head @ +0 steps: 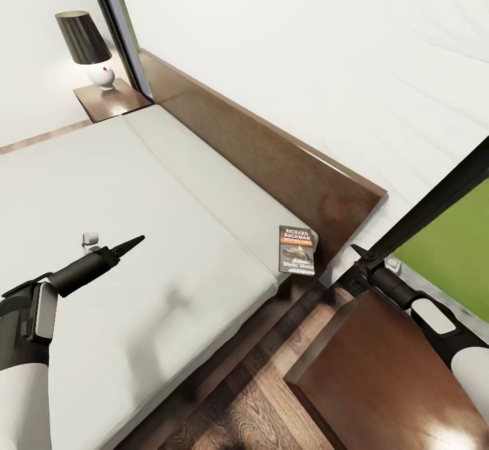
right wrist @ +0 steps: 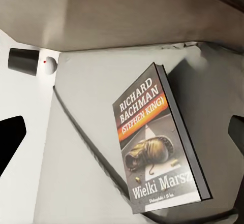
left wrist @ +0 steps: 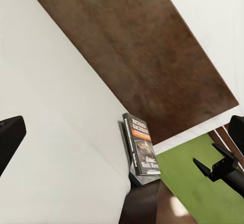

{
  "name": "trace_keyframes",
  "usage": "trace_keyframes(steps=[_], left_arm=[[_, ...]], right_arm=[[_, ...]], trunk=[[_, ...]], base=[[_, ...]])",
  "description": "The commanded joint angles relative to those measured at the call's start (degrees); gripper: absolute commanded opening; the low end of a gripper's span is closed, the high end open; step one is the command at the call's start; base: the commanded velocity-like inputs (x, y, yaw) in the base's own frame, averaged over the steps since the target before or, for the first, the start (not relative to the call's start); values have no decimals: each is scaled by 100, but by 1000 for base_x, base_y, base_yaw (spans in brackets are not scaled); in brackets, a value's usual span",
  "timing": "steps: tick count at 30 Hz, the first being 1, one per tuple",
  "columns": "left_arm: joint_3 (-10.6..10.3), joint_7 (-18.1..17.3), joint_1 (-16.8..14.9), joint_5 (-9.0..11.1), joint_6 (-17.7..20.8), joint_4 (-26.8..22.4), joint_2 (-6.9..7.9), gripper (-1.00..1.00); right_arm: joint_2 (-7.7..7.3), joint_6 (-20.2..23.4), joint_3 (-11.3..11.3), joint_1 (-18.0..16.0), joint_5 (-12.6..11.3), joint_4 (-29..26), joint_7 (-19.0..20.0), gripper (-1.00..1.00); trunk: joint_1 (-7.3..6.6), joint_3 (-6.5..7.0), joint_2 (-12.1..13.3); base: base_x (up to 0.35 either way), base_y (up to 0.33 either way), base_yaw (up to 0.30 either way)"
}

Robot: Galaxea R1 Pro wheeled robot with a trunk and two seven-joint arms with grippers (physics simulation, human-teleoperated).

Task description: In the bedroom, move the book from the bed onto either nightstand, and place the two sandals side by side next to the bed.

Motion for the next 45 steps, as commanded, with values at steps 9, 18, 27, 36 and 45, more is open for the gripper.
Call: trace_keyframes(steps=[9, 18, 27, 36, 45], left_arm=[[4, -8, -3, 17, 46, 8, 7, 100], [4, -14, -3, 17, 46, 1, 9, 100], [28, -15, -3, 19, 52, -4, 9, 100], [47, -15, -3, 25, 55, -8, 9, 100], [47, -15, -3, 25, 55, -8, 9, 100]], right_arm=[[15, 22, 35, -4, -59, 2, 10, 100], [42, 18, 39, -4, -57, -4, 3, 100], [47, 5, 53, -4, -51, -5, -6, 100], [66, -13, 65, -4, -50, -3, -36, 100], [90, -35, 77, -4, -42, 148, -59, 100]], trunk=[[110, -93, -202], [110, -93, -202], [307, -255, -563], [329, -273, -604], [329, -273, -604]], base=[[0, 0, 0], [0, 0, 0], [0, 0, 0], [0, 0, 0], [0, 0, 0]])
